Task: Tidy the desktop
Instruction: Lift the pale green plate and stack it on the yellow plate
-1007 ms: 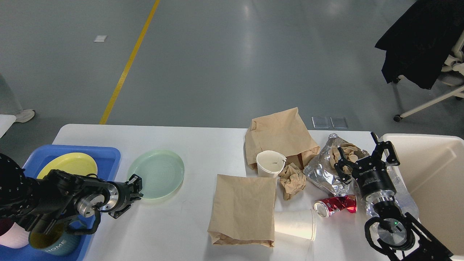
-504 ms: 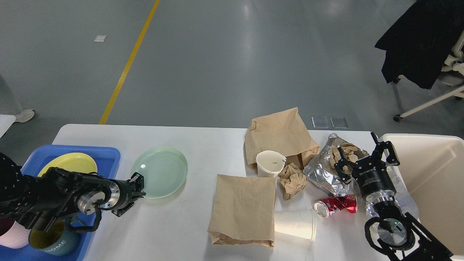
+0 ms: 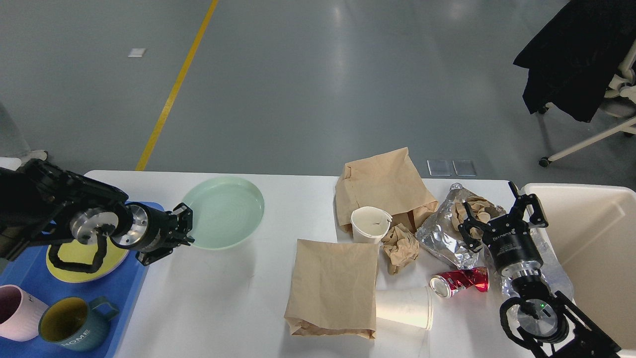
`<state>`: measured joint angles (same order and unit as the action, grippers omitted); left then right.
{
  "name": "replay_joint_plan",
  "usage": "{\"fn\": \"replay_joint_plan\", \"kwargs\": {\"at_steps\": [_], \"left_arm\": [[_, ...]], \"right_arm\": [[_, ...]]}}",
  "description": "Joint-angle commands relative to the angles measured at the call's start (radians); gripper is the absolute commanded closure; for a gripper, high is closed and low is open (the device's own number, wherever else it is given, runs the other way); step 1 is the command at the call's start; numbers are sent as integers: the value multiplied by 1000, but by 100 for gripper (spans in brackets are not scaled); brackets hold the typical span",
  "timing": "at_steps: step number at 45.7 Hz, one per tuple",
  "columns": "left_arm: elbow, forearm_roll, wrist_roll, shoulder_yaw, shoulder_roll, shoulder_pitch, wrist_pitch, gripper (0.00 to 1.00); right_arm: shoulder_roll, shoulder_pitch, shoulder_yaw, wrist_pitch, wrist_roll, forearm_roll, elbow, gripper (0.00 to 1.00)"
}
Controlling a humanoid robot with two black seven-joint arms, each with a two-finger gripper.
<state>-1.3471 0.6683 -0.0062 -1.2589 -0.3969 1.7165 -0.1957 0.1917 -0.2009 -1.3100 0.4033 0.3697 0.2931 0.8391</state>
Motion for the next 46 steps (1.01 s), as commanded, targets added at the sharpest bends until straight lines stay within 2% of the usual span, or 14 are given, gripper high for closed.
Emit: {"fn": "replay_joint_plan", "kwargs": {"at_steps": [1, 6, 9, 13, 20, 24, 29, 36, 42, 46], "left_arm": [[-165, 20, -4, -106, -6, 211, -27, 100], [-256, 37, -6, -172, -8, 359, -62, 100], [-273, 50, -8, -206, -5, 419, -112, 100], [-274, 77, -5, -223, -5, 436, -155, 100], [-271, 74, 2, -246, -14, 431, -166, 100], [-254, 65, 15, -280, -42, 425, -205, 100], [-147, 14, 35, -330, -95, 381, -281, 100], [61, -35, 45, -333, -189, 198, -309, 100], [247, -39, 87, -318, -240, 57, -372, 100], [382, -39, 109, -257, -275, -66, -390, 100]], "right_arm": [[0, 0, 0, 0, 0, 0, 0, 0], [0, 0, 0, 0, 0, 0, 0, 0], [0, 0, 0, 0, 0, 0, 0, 0], [0, 0, 0, 0, 0, 0, 0, 0], [0, 0, 0, 0, 0, 0, 0, 0], [0, 0, 0, 0, 0, 0, 0, 0], [0, 0, 0, 0, 0, 0, 0, 0], [0, 0, 0, 0, 0, 0, 0, 0], [0, 0, 0, 0, 0, 0, 0, 0], [0, 0, 0, 0, 0, 0, 0, 0]]}}
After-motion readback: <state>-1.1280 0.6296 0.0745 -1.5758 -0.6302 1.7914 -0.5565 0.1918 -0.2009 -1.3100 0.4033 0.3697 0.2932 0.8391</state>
